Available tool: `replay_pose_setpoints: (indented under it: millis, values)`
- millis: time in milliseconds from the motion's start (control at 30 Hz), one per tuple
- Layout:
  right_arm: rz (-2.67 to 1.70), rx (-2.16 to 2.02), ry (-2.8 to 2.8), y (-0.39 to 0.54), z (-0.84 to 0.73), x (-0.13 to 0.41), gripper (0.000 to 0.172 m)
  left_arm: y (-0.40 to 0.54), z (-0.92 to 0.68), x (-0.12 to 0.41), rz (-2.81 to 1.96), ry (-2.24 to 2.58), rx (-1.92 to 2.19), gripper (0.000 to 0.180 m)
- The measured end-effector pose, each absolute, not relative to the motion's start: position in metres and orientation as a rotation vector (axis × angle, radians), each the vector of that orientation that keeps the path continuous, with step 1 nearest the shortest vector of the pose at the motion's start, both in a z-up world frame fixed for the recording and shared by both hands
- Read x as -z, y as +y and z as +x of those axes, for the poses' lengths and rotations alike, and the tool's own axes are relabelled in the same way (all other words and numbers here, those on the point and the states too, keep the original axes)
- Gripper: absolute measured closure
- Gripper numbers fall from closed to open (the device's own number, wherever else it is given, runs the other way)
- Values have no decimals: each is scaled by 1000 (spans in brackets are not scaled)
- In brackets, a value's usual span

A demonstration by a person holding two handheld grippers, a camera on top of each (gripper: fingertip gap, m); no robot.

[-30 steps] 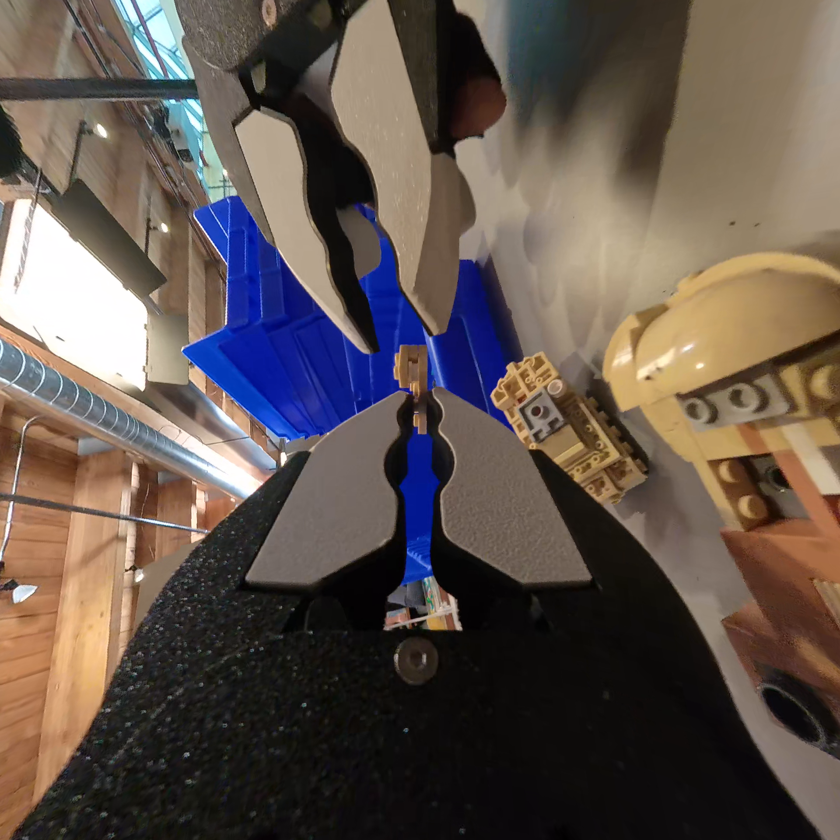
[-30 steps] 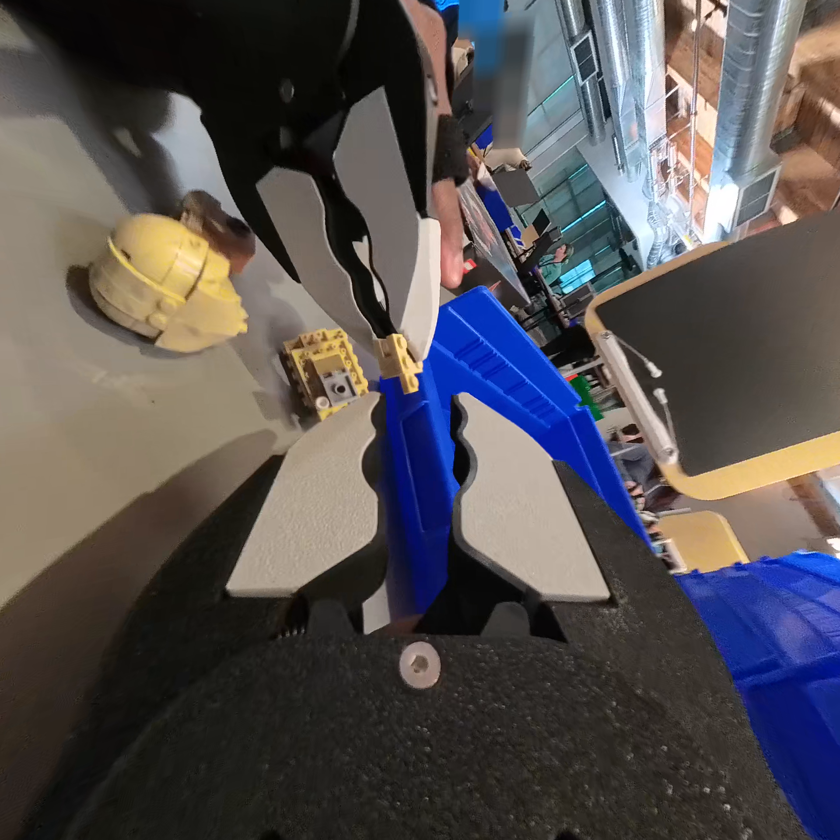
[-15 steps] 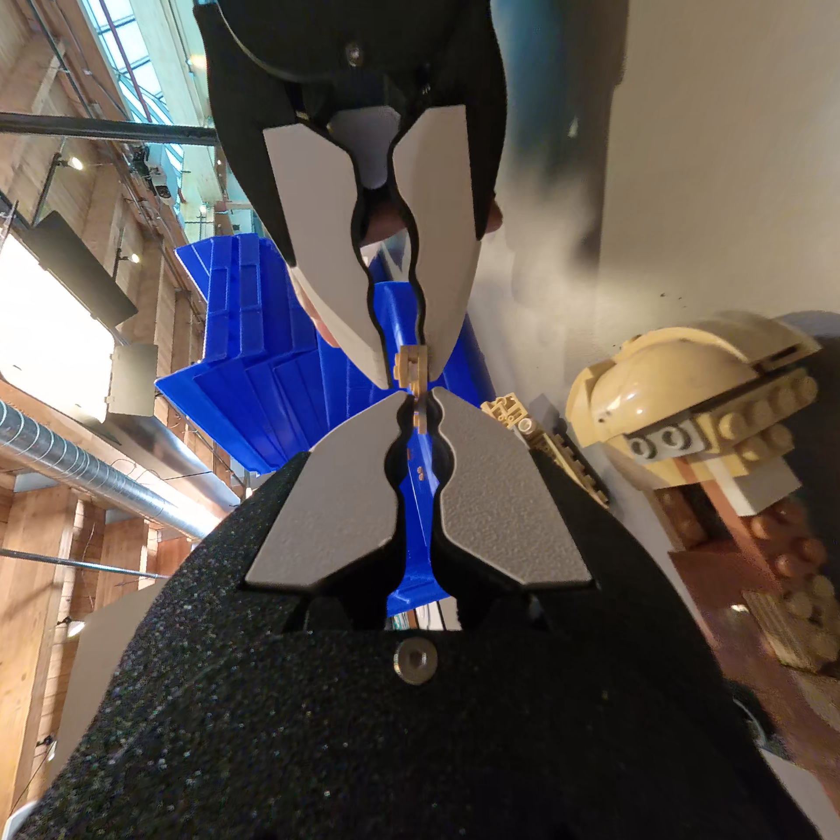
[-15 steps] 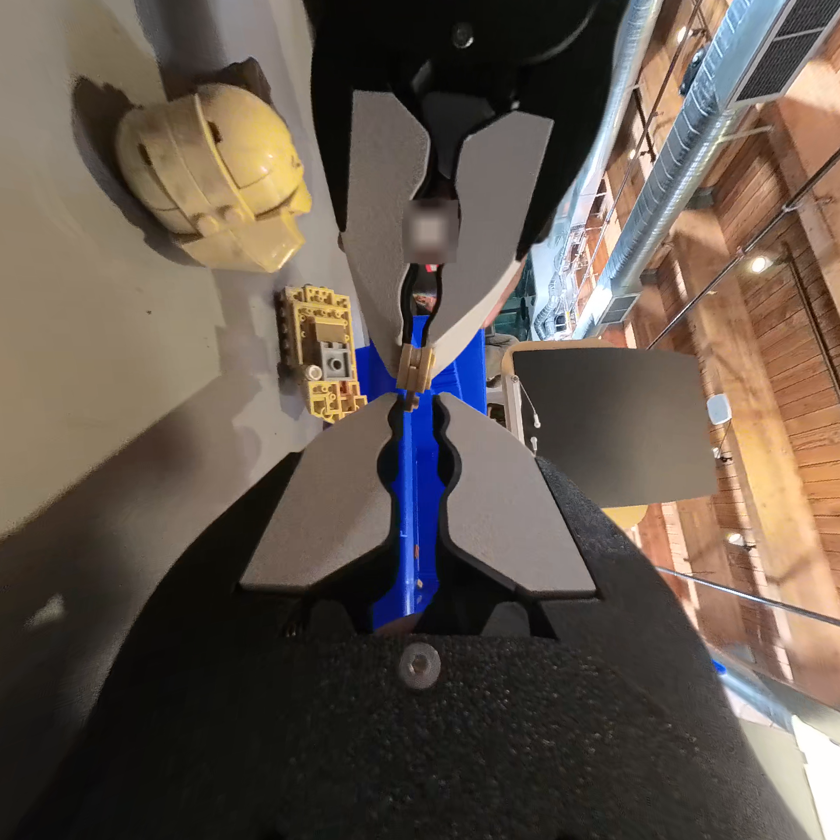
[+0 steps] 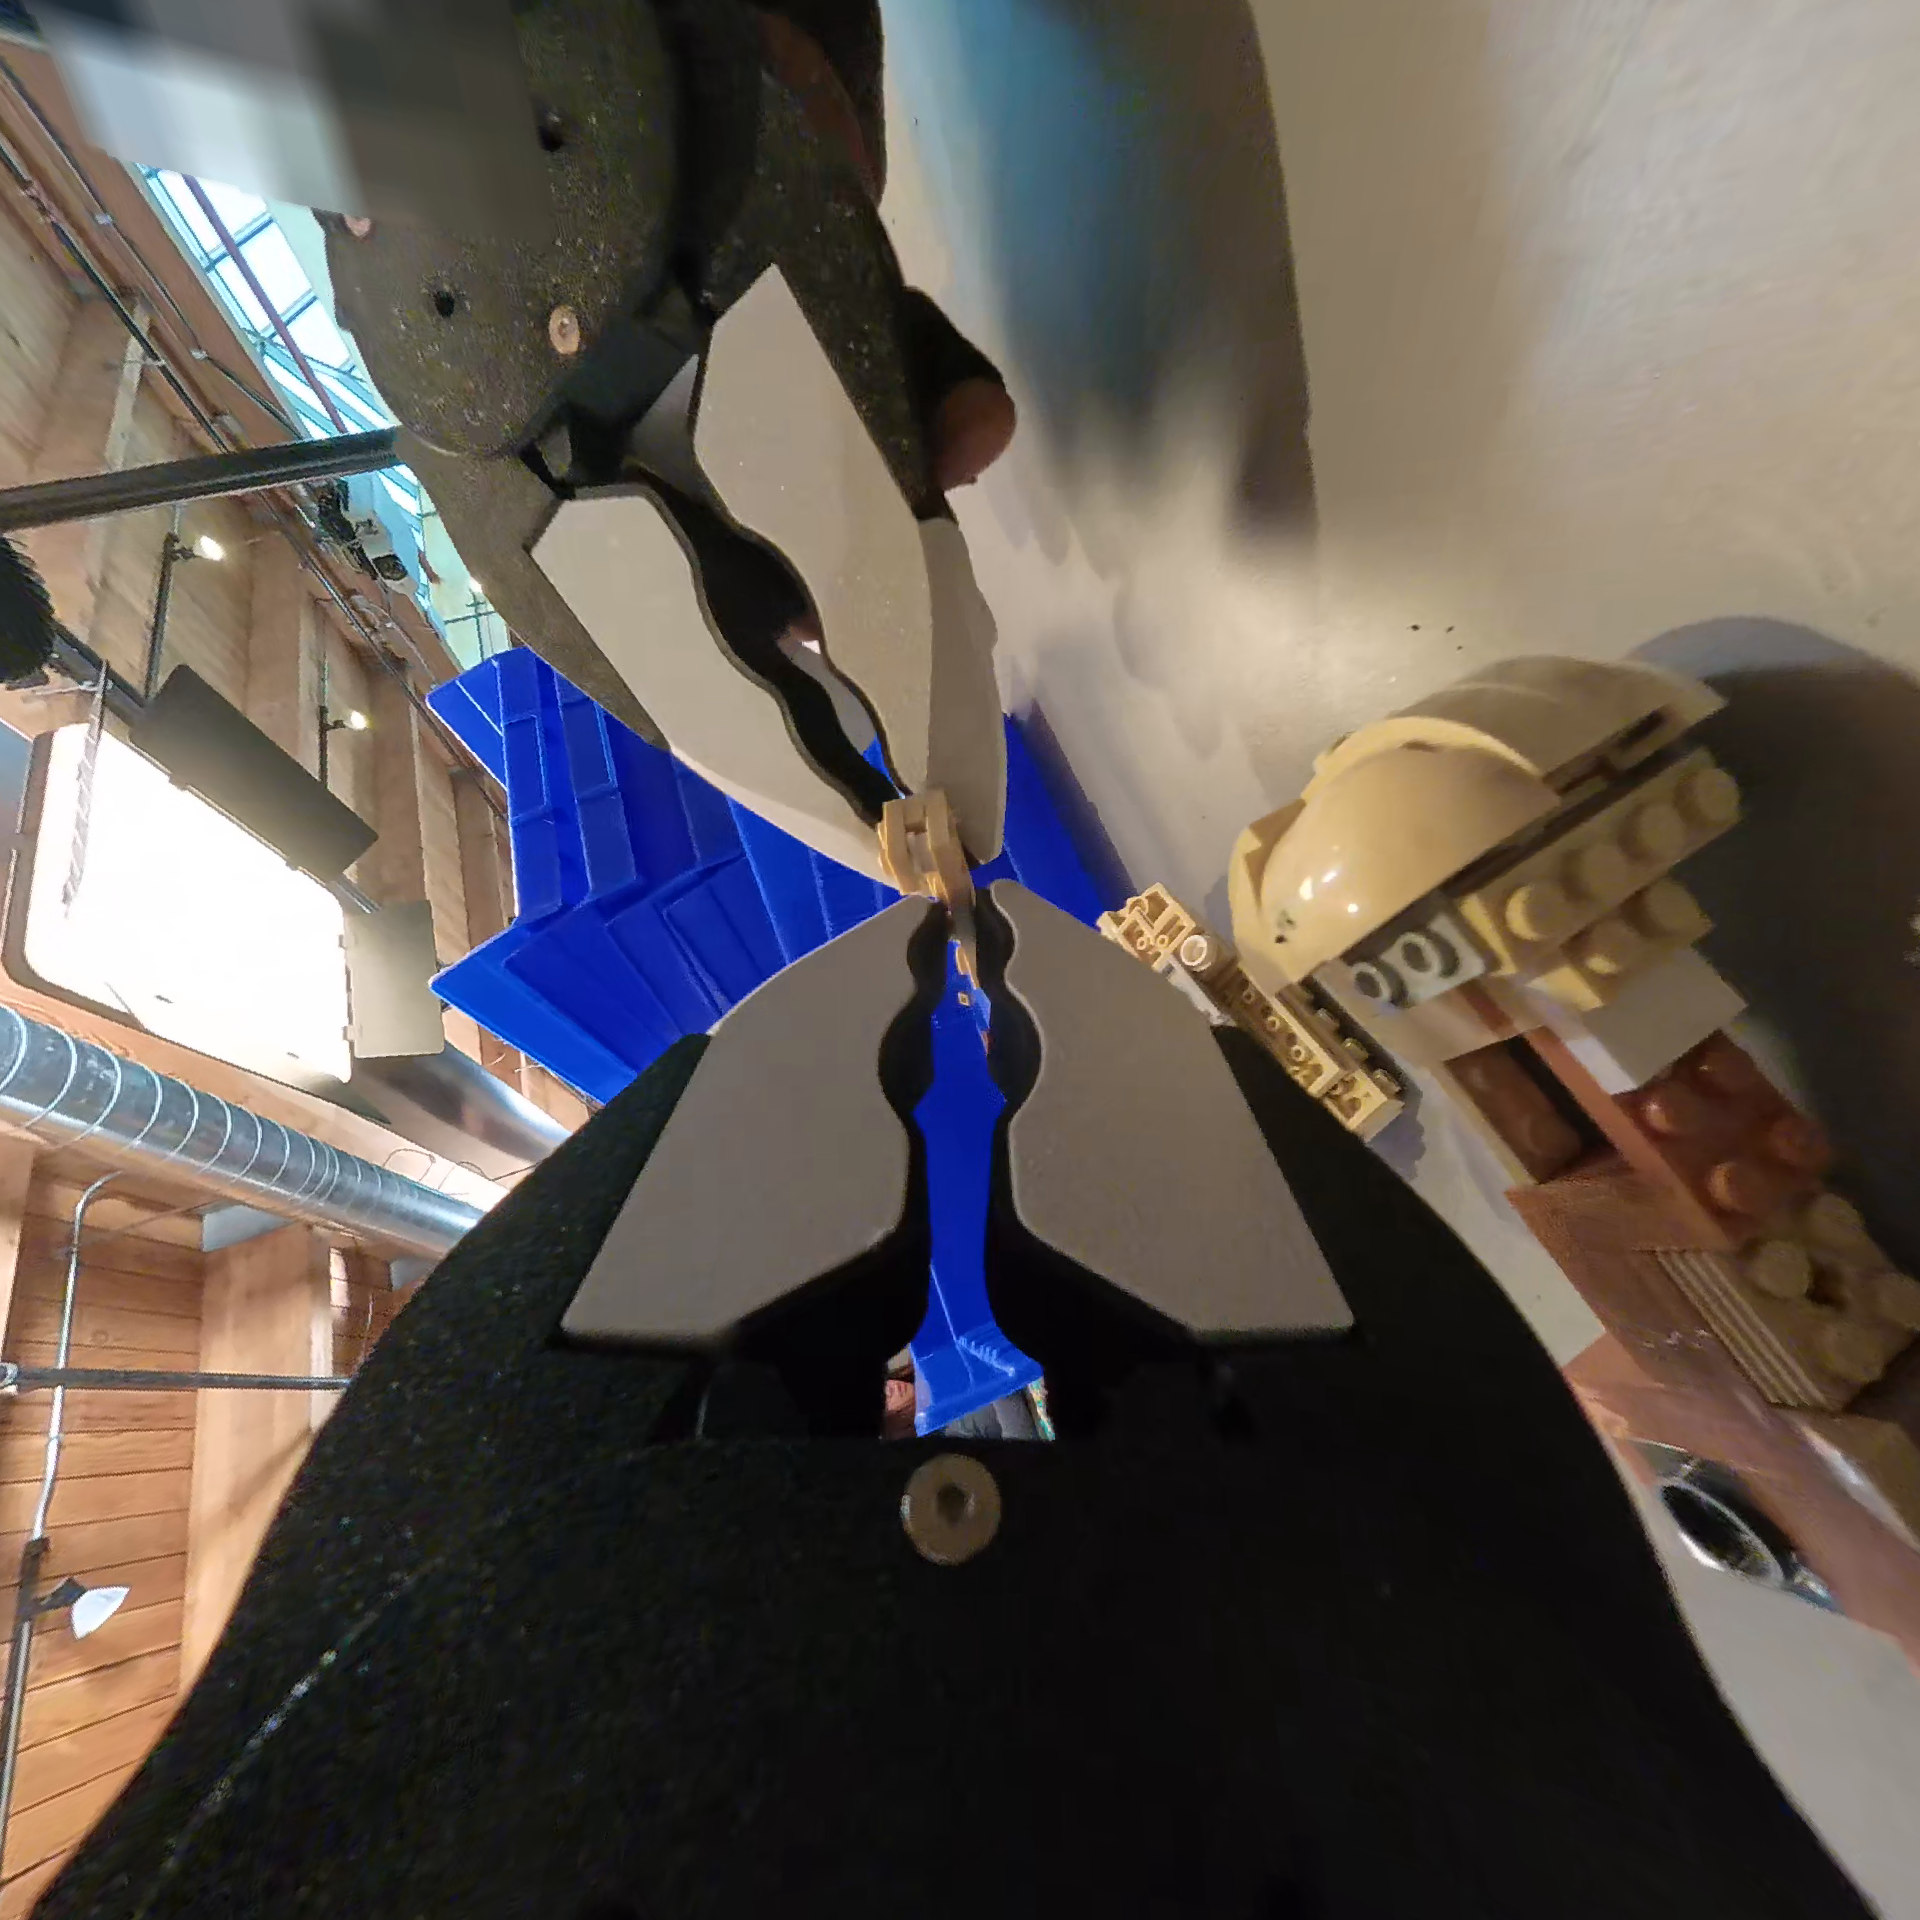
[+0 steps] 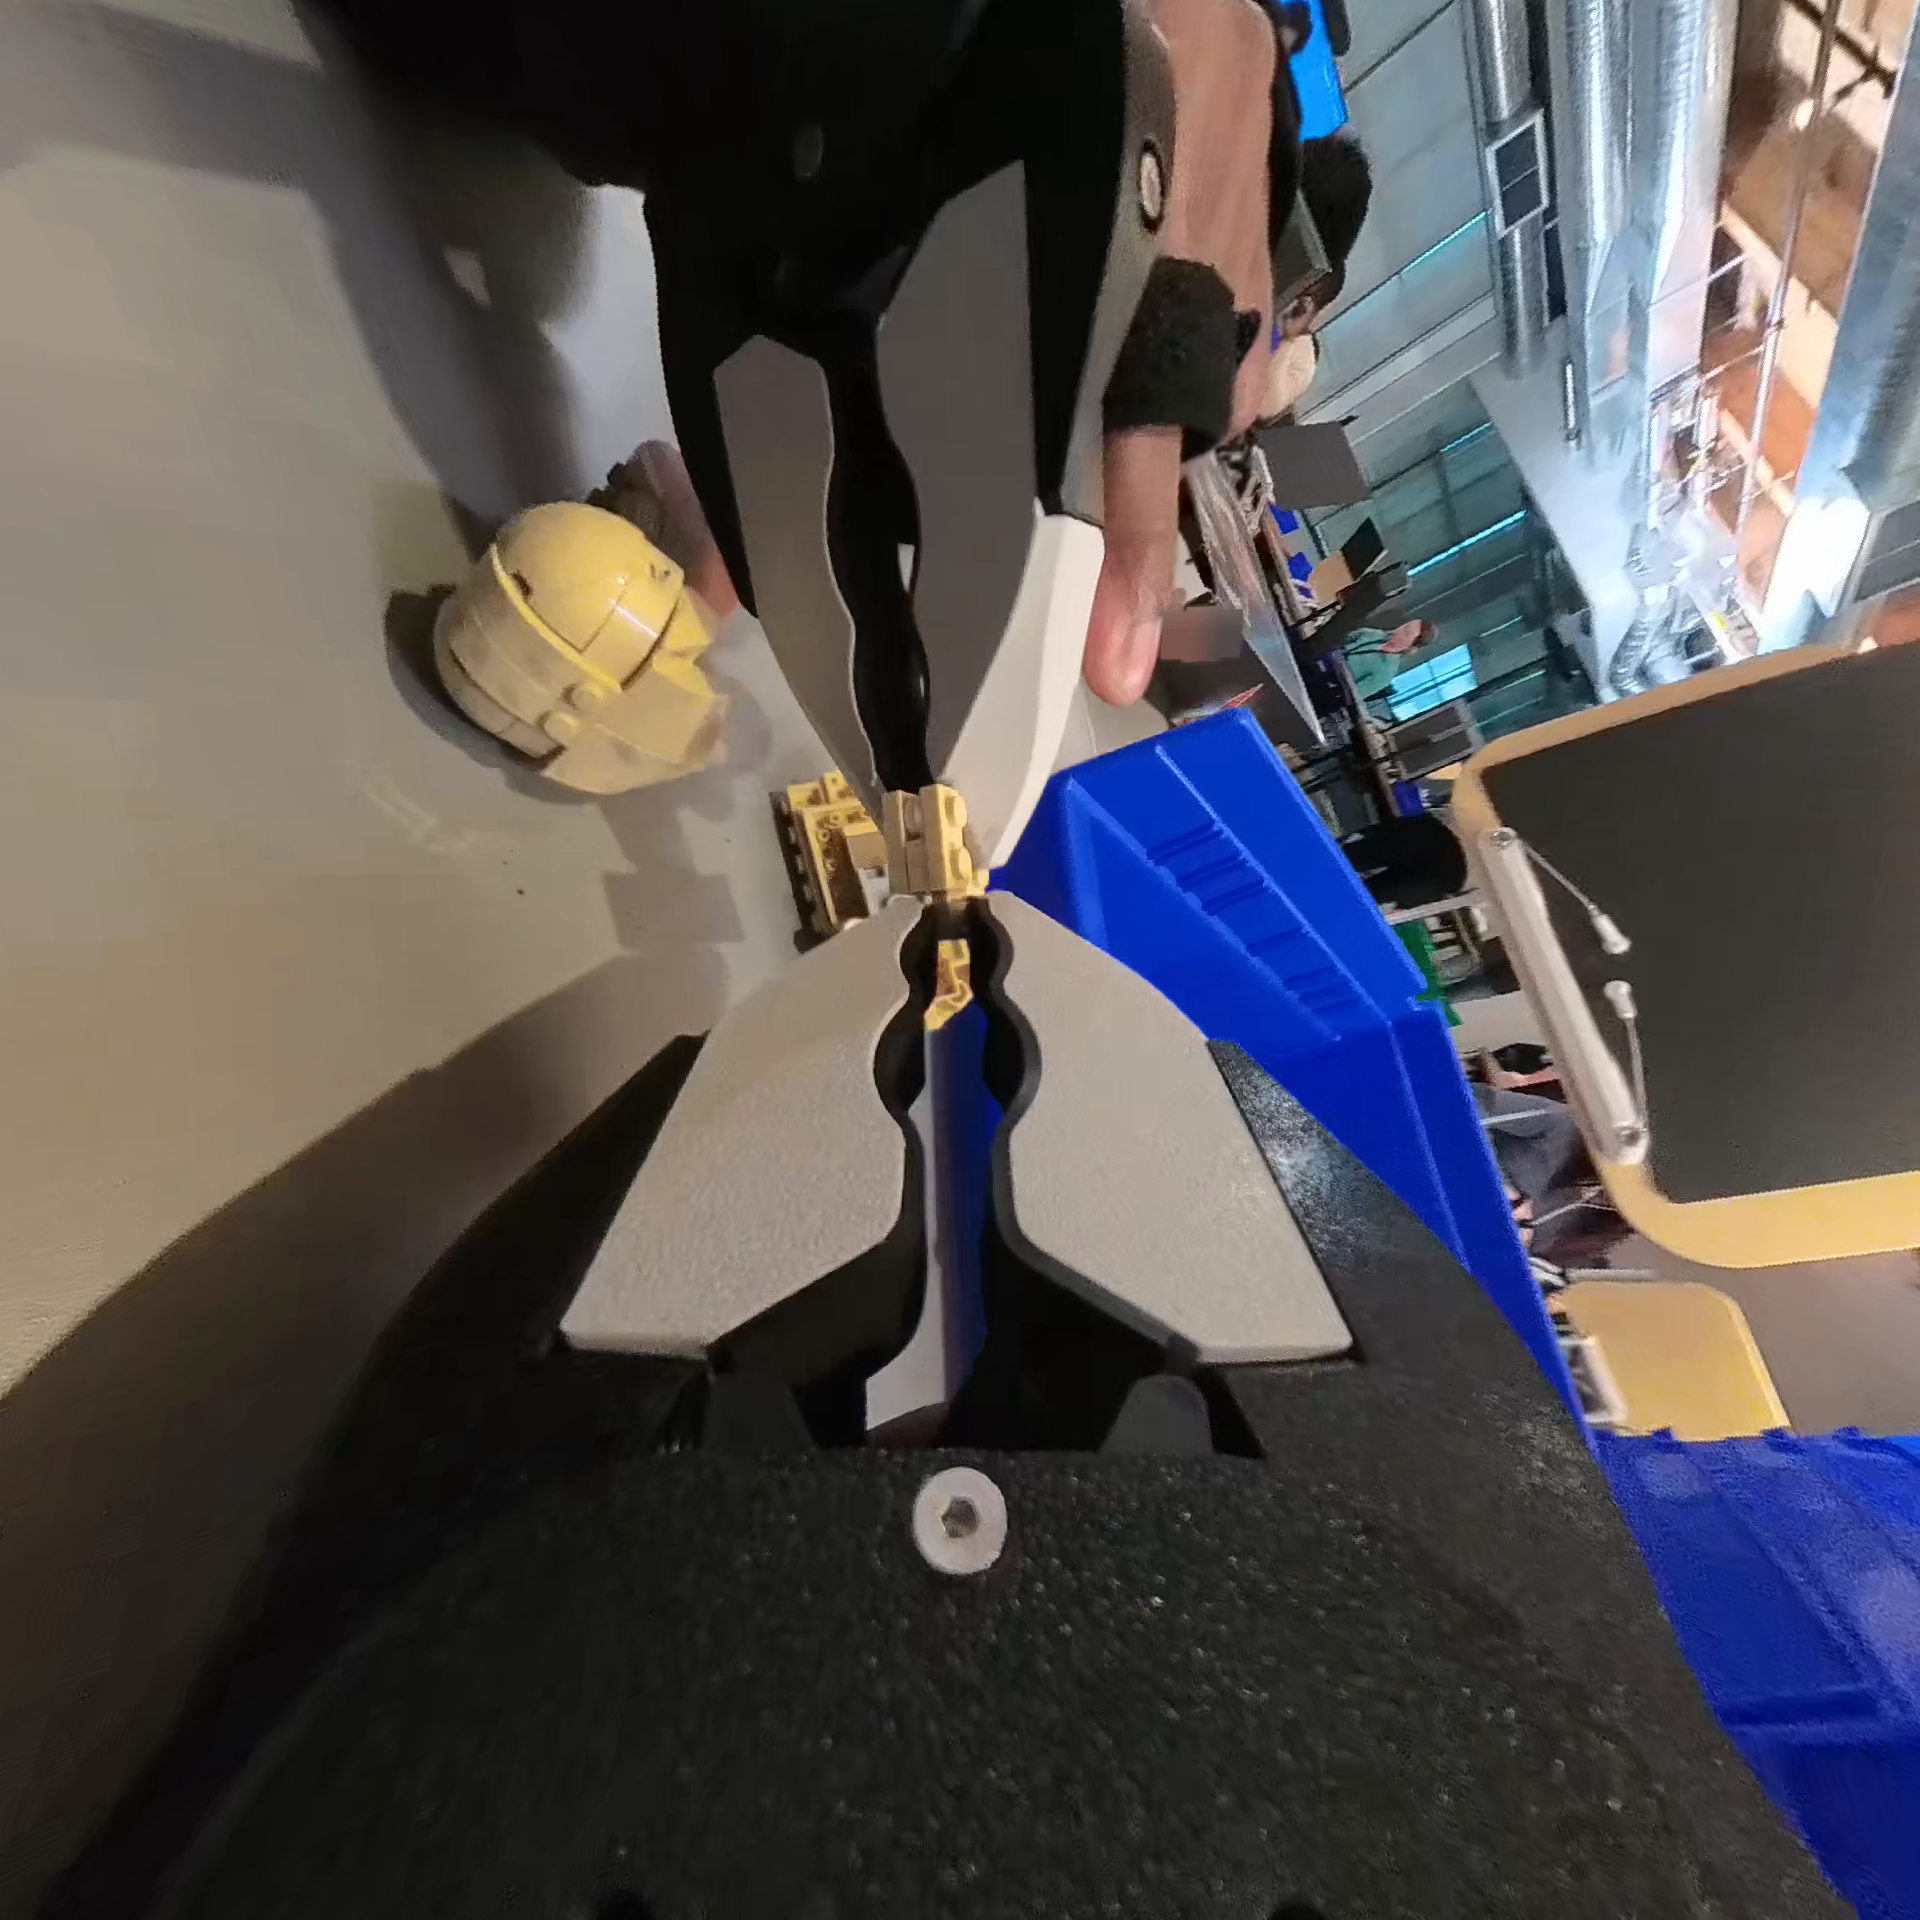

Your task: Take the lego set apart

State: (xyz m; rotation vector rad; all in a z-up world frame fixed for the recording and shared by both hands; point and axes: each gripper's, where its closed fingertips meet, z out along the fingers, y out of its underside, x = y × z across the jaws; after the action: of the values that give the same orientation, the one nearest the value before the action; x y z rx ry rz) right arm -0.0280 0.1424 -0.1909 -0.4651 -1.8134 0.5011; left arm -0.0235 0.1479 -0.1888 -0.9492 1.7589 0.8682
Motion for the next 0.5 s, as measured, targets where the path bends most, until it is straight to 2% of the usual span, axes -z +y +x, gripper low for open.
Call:
replay_pose_setpoints:
  millis: [500]
  values:
    - [-845,-956,-1868,137,-30,193,166,141,-25,188,-969,1801,-860,176]
